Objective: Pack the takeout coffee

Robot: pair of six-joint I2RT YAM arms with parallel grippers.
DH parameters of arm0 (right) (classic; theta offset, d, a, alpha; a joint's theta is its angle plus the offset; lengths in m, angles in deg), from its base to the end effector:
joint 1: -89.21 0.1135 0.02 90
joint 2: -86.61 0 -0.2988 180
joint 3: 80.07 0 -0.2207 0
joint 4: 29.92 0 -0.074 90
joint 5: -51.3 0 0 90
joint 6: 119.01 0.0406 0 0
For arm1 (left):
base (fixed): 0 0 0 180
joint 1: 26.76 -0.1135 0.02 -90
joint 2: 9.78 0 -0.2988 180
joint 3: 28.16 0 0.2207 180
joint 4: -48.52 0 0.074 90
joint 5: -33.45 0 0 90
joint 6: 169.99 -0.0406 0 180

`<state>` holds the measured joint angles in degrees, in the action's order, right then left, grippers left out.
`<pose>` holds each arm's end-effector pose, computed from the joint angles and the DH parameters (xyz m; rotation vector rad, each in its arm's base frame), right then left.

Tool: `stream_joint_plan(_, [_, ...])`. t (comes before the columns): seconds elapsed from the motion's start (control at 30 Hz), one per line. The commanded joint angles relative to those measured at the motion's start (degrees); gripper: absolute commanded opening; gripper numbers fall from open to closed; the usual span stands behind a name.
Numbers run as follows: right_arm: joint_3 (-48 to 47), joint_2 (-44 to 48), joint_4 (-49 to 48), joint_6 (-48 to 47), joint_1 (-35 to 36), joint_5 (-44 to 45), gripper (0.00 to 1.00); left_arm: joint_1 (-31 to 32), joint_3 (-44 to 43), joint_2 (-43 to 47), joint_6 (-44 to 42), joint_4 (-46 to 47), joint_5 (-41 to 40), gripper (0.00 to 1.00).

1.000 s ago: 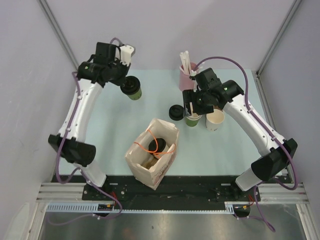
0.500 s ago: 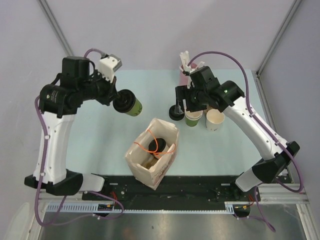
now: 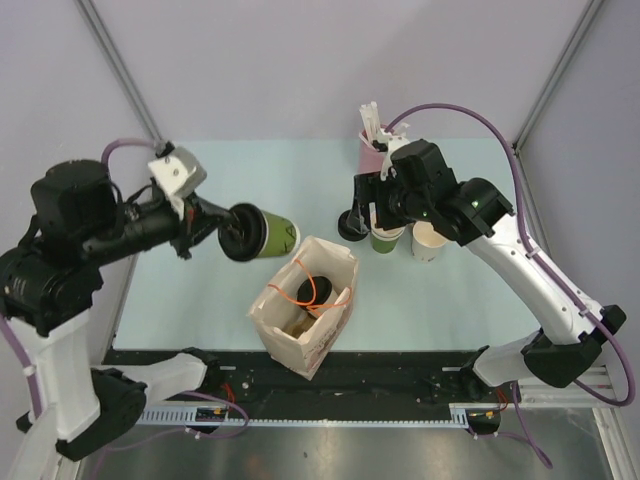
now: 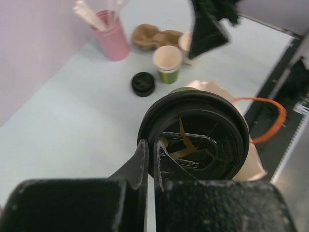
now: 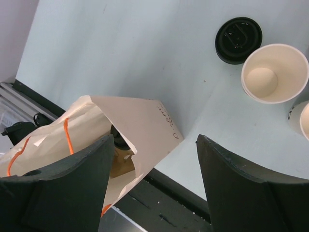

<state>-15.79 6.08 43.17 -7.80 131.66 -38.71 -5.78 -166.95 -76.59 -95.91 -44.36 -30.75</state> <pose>0.1783 0.1631 0.4650 -0.4243 2.2622 0.5935 0.0627 -0.0430 0.5586 0.8879 1.7121 -0.4938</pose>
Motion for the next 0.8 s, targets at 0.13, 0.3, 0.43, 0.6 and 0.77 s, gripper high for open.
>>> stream_joint_plan(0.13, [0.36,1.87,-3.09,1.37,2.28,1.59,0.74,15.49,11.22,5.28,-2.10,-7.36,-5.22,0.00])
stream_joint_plan(0.3, [0.36,1.17,-2.30,2.08,3.59,2.29,0.74,20.95,13.25,3.18,-0.95,-7.28,-11.12,0.01])
stream_joint_plan(0.43, [0.27,1.25,-1.77,2.61,3.86,2.73,0.74,21.56,12.37,1.59,-3.15,-7.28,-11.22,0.01])
stream_joint_plan(0.6, [0.62,1.43,-0.19,3.13,3.95,3.17,0.74,25.96,14.65,2.73,-3.41,-7.28,-10.68,0.00])
stream_joint_plan(0.77, [1.50,1.43,-0.19,3.75,3.95,3.00,0.74,26.40,6.25,0.10,-2.89,-6.93,-16.29,0.00])
